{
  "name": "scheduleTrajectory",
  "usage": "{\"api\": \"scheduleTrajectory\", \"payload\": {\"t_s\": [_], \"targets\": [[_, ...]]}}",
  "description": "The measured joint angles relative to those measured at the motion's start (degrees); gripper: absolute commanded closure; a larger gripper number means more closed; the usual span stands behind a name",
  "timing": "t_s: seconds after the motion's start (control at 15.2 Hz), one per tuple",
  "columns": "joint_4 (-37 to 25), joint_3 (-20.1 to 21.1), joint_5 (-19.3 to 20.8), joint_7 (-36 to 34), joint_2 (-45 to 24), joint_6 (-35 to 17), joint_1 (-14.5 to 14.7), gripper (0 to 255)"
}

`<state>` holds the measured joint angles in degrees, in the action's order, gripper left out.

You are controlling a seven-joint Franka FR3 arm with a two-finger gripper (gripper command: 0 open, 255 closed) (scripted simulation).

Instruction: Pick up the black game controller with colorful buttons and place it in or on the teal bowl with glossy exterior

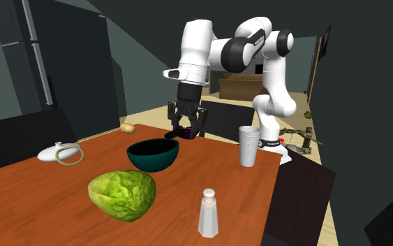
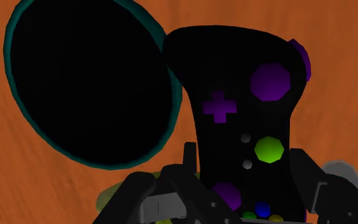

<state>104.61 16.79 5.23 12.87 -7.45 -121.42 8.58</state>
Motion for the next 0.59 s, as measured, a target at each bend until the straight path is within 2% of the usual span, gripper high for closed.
{"api": "scheduleTrajectory", "payload": {"t_s": [0.59], "targets": [[-11.2,-3.8,-0.6,10.1,-8.2,2.8,-5.3,255]]}}
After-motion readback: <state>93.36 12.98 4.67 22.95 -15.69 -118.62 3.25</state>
